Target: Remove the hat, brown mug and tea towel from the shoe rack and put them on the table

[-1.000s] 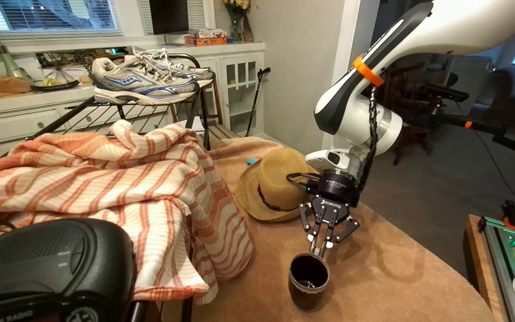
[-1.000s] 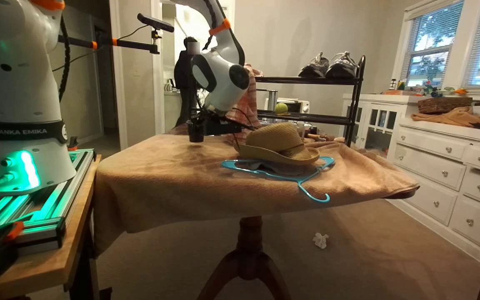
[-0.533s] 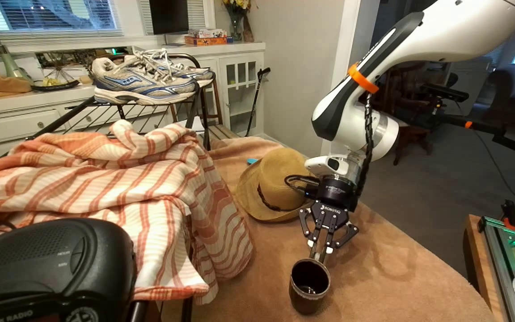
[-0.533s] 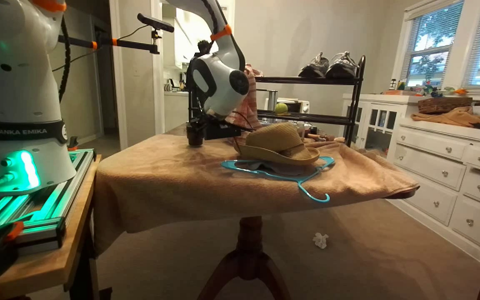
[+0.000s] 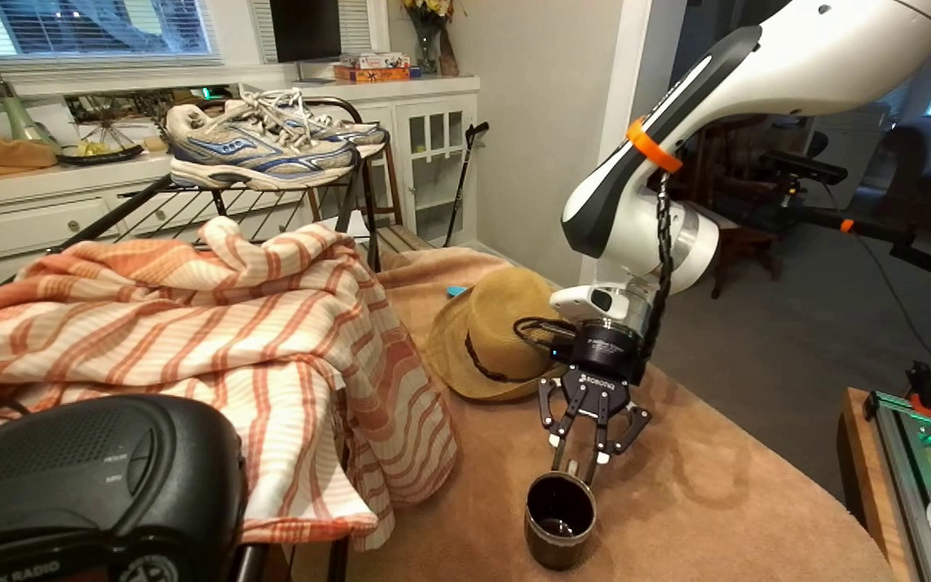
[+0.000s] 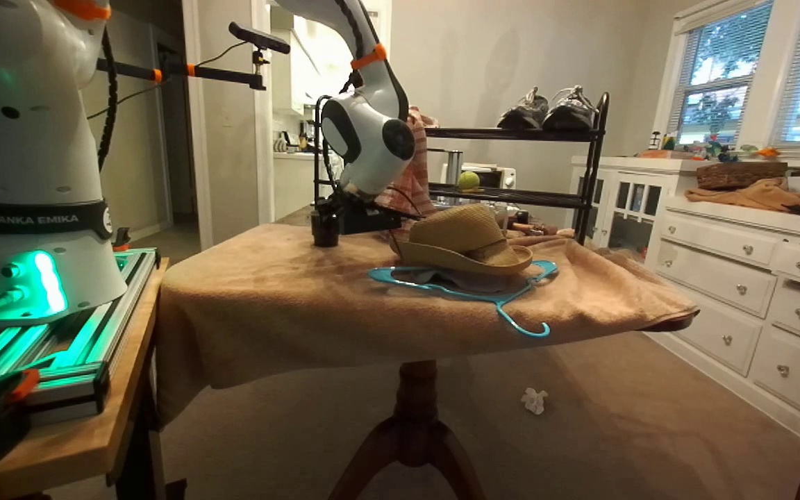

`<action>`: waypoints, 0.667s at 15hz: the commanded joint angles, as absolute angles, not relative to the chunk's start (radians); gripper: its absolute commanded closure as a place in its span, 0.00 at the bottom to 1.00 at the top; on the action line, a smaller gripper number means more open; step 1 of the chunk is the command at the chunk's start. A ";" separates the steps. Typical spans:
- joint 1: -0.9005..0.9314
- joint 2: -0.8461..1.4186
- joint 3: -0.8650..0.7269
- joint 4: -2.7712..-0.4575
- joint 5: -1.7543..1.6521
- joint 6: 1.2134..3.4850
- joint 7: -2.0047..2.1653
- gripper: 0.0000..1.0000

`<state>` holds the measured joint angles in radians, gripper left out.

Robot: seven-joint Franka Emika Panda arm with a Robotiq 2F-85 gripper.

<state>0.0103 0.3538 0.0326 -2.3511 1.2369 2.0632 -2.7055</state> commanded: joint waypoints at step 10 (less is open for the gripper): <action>0.044 0.150 0.035 -2.382 1.105 2.165 -2.643 0.00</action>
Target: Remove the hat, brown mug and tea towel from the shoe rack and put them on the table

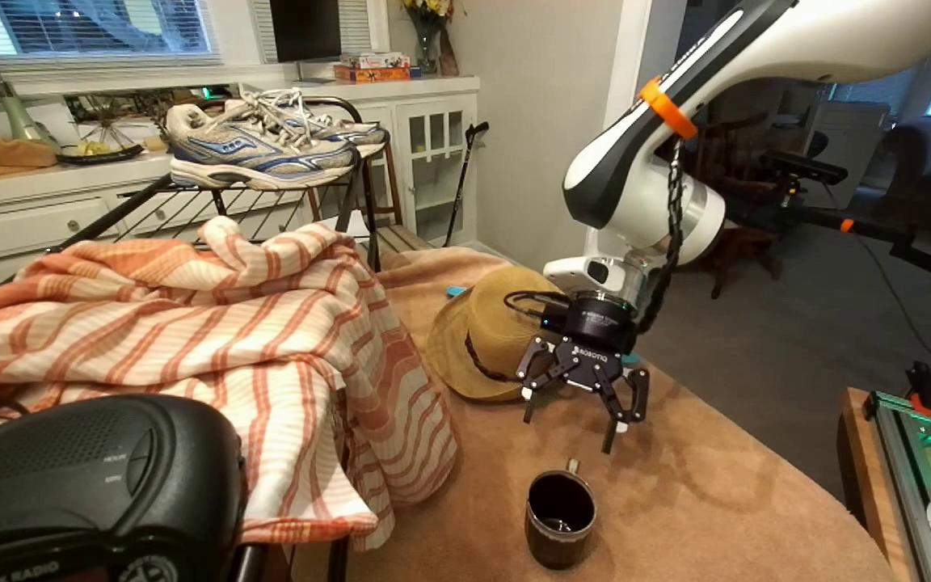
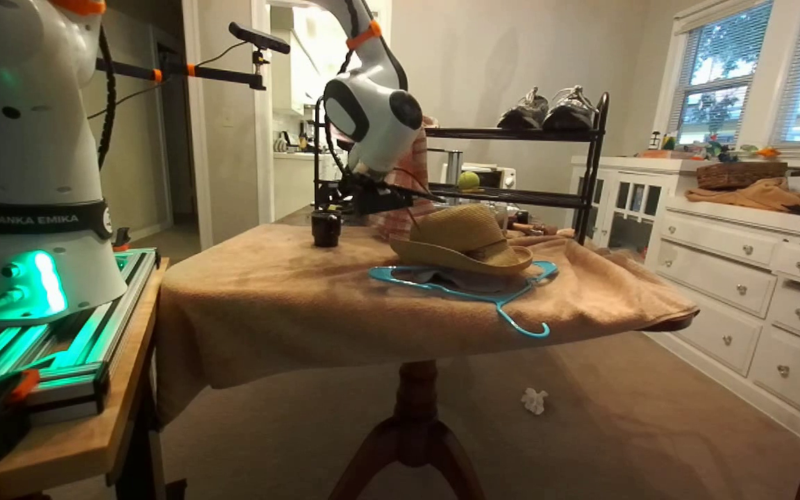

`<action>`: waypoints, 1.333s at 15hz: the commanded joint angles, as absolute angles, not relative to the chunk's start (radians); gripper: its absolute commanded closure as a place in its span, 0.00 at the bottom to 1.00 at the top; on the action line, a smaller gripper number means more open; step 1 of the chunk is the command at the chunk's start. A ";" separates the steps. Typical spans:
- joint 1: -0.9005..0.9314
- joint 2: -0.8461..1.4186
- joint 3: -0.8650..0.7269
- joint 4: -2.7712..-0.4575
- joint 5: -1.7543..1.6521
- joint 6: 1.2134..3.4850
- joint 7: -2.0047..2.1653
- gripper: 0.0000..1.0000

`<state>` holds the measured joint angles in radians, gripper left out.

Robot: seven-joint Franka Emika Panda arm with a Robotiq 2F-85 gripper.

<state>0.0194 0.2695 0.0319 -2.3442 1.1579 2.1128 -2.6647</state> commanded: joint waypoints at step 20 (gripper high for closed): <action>0.163 -0.016 0.162 -2.044 0.420 2.326 -2.691 0.00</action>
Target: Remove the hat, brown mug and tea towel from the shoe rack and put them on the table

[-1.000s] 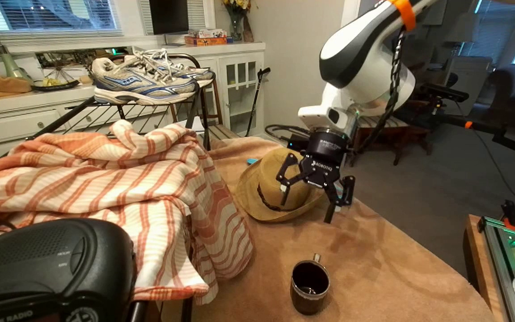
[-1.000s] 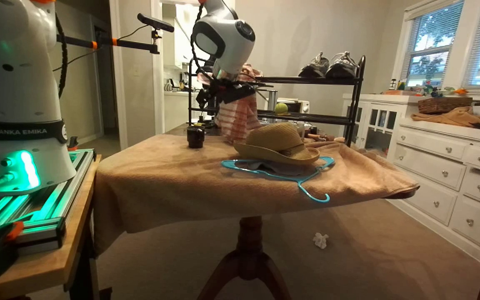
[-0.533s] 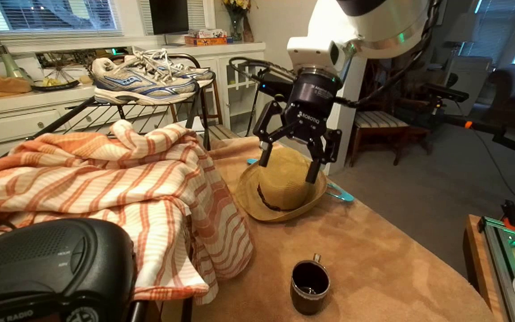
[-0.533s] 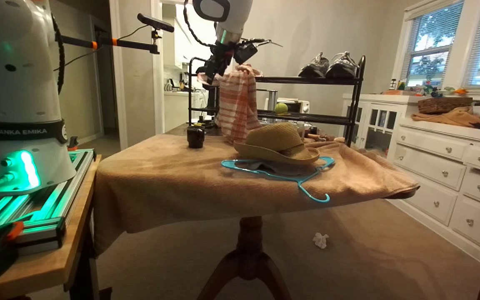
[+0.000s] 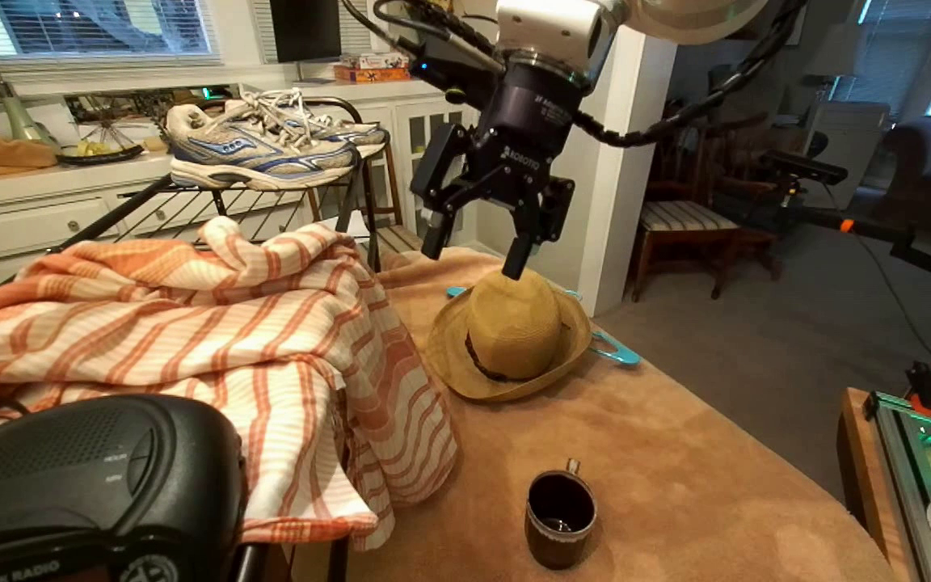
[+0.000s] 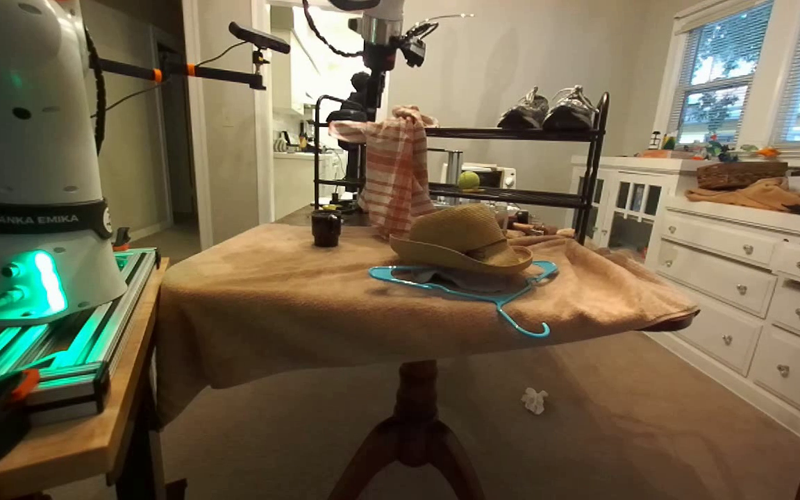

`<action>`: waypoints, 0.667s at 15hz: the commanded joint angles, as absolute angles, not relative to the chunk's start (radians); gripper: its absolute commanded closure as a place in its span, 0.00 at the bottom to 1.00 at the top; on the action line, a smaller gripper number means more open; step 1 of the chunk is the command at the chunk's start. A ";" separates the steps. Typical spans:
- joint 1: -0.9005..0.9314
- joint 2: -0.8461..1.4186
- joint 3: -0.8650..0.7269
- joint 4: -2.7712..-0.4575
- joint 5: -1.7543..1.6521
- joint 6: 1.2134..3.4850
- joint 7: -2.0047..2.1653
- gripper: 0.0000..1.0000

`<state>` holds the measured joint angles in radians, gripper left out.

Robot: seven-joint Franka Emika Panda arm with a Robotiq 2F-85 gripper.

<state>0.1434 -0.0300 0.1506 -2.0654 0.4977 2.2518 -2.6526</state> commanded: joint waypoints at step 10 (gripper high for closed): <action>0.221 -0.003 0.219 -2.006 0.327 2.518 -2.706 0.00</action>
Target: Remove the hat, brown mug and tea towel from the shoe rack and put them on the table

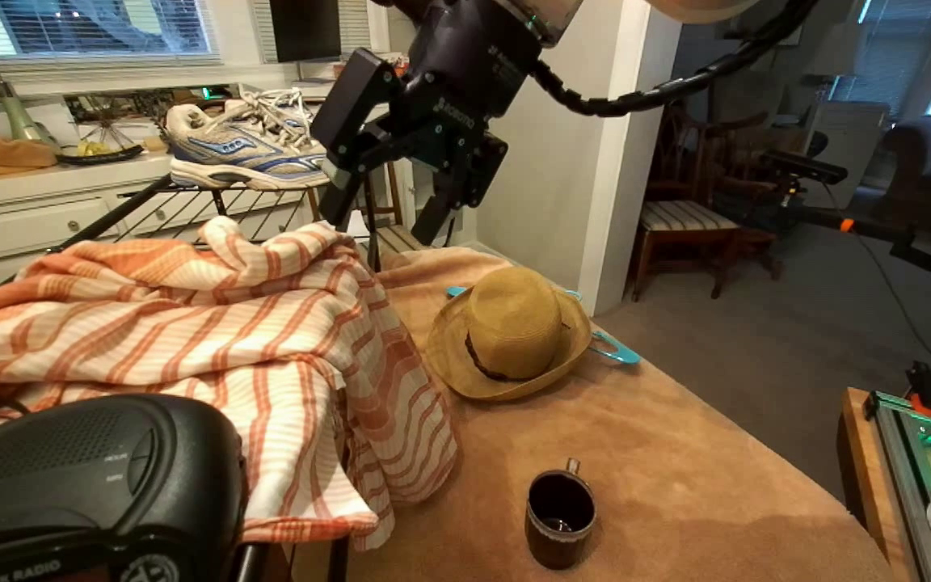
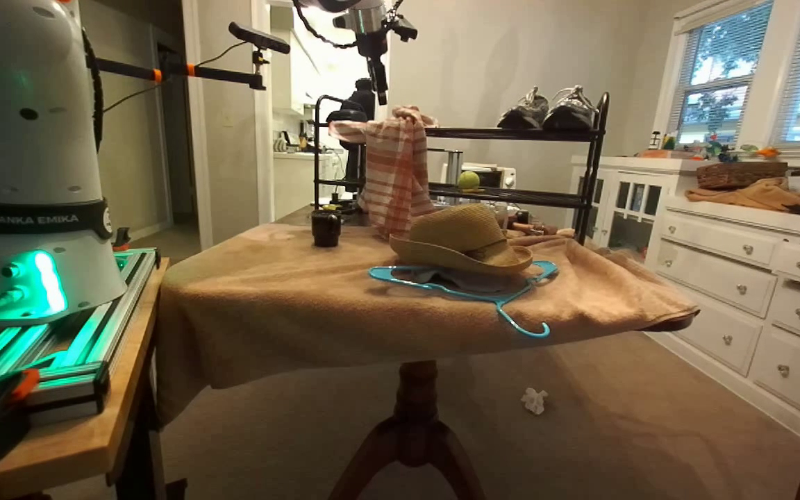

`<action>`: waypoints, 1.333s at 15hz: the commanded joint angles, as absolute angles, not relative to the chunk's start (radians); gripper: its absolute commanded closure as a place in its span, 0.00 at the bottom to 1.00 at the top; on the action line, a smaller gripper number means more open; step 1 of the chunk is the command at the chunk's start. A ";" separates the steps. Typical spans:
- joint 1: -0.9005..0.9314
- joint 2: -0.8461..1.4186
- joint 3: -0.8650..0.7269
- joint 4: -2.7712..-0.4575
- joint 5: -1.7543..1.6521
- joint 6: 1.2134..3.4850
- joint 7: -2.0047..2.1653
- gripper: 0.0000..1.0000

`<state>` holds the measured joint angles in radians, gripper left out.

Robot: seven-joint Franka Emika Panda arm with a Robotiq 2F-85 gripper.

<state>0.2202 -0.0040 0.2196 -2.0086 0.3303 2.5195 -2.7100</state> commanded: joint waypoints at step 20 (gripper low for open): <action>0.239 0.300 0.250 -1.665 -0.057 2.498 -2.434 0.25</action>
<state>0.2330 0.2485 0.2453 -1.7324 0.0029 2.5220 -2.4612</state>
